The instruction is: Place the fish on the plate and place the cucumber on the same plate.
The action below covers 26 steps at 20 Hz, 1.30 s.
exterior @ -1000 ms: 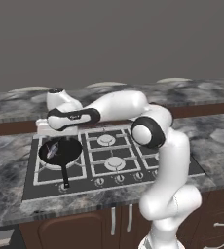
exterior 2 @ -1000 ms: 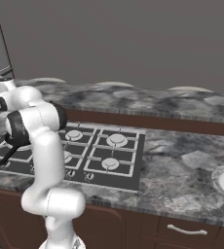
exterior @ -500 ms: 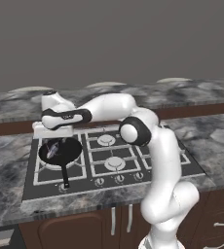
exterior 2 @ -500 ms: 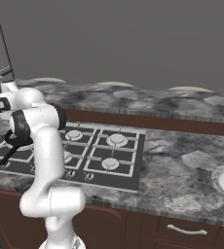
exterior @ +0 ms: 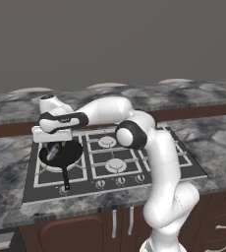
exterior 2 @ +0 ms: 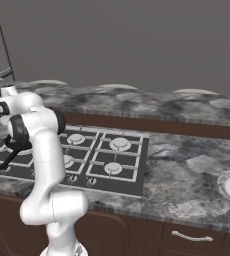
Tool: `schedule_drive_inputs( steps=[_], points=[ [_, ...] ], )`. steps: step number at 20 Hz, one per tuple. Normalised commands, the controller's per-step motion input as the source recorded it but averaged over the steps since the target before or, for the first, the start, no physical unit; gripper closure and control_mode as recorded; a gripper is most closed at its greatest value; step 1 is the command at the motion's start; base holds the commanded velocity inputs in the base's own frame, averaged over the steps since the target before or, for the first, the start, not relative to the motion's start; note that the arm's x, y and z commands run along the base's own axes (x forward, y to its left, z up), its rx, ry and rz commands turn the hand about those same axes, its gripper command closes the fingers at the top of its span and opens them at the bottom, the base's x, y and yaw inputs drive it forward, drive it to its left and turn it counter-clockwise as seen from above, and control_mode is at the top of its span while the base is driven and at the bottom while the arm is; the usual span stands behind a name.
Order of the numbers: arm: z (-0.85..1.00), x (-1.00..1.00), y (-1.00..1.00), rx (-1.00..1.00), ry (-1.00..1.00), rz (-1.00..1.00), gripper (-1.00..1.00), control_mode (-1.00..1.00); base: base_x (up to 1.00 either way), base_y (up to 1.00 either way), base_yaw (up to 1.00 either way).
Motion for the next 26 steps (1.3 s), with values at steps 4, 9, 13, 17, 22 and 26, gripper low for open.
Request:
schedule_drive_inputs(
  steps=[4, 9, 13, 17, 22, 26],
  points=[
    [-0.32, 0.03, -0.11, 0.00, 0.03, -0.05, -1.00, -1.00, 0.00, 0.00, 0.00],
    [-0.17, -0.08, -0.21, 0.00, 0.00, -0.07, -1.00, -1.00, 0.00, 0.00, 0.00],
    [-0.11, -0.20, -0.35, 0.00, 0.00, -0.11, -1.00, -1.00, 0.00, 0.00, 0.00],
    [-0.07, -0.13, -0.32, 0.00, -0.05, -0.14, -1.00, -1.00, 0.00, 0.00, 0.00],
    [0.00, 0.00, -0.16, 0.00, -0.16, -0.17, -1.00, -1.00, 0.00, 0.00, 0.00],
    [-0.11, 0.00, -0.04, 0.00, -0.11, -0.17, -1.00, -1.00, 0.00, 0.00, 0.00]
  ],
)
